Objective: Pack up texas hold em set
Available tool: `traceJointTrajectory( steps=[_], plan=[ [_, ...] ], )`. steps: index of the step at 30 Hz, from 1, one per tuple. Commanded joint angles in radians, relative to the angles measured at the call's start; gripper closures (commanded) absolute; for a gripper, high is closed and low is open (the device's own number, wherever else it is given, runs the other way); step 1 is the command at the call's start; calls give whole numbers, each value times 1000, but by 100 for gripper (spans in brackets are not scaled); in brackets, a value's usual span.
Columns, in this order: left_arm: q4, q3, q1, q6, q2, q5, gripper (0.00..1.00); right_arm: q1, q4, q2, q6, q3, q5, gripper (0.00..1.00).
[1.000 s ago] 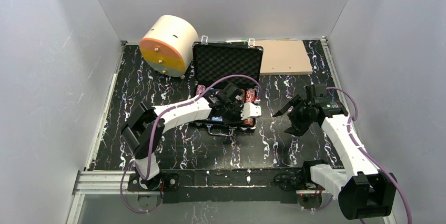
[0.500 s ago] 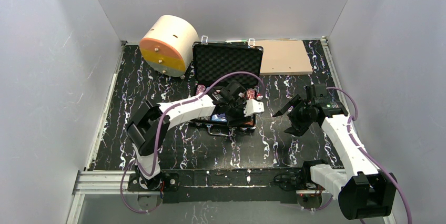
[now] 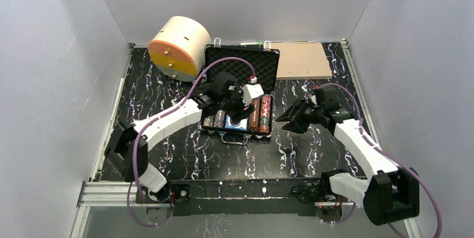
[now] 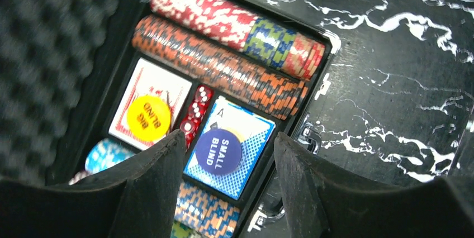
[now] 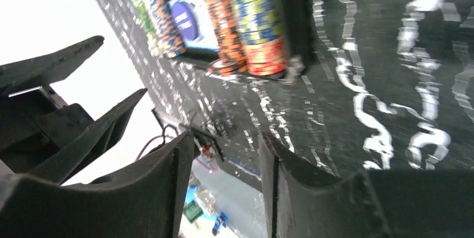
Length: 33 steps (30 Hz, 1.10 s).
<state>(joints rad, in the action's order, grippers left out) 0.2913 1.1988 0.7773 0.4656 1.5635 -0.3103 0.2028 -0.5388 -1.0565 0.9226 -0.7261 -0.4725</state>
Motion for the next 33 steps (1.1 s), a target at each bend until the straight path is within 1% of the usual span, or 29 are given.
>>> traceJointTrajectory(
  steps=[1,4,7,9,13,15,17,20,23,25,28,30,31,32,33],
  plan=[
    [-142,-110,-15,-238,-141,132,43,174,319,-94,66,2,-53,50],
    [-213,-174,-23,-366,-212,156,43,260,472,-193,116,3,-49,64],
    [-282,-225,-27,-511,-266,199,39,281,573,-281,142,-11,-55,73],
    [-314,-249,-27,-573,-290,223,36,283,597,-349,140,-29,-66,79],
    [-312,-261,-31,-659,-304,263,31,291,626,-425,139,-45,-74,84],
    [-284,-247,-32,-694,-298,286,29,295,633,-451,138,-51,-78,85],
    [-245,-231,-34,-710,-282,278,27,298,638,-471,139,-51,-88,85],
    [-240,-227,-35,-713,-264,240,26,302,612,-492,126,-52,-84,85],
    [-247,-232,-34,-708,-261,230,23,302,563,-508,111,-49,-60,85],
    [-251,-240,-34,-703,-265,236,17,302,547,-517,103,-45,-46,86],
    [-272,-262,-34,-695,-280,248,3,302,540,-522,91,-50,-31,86],
    [-285,-281,-34,-688,-291,251,2,302,512,-508,76,-77,-15,84],
    [-287,-290,-33,-685,-297,251,2,302,498,-499,67,-102,-8,82],
    [-287,-296,-34,-686,-301,248,2,302,487,-489,59,-121,-4,76],
    [-287,-302,-36,-686,-303,245,2,302,480,-477,54,-136,1,68]
  ],
)
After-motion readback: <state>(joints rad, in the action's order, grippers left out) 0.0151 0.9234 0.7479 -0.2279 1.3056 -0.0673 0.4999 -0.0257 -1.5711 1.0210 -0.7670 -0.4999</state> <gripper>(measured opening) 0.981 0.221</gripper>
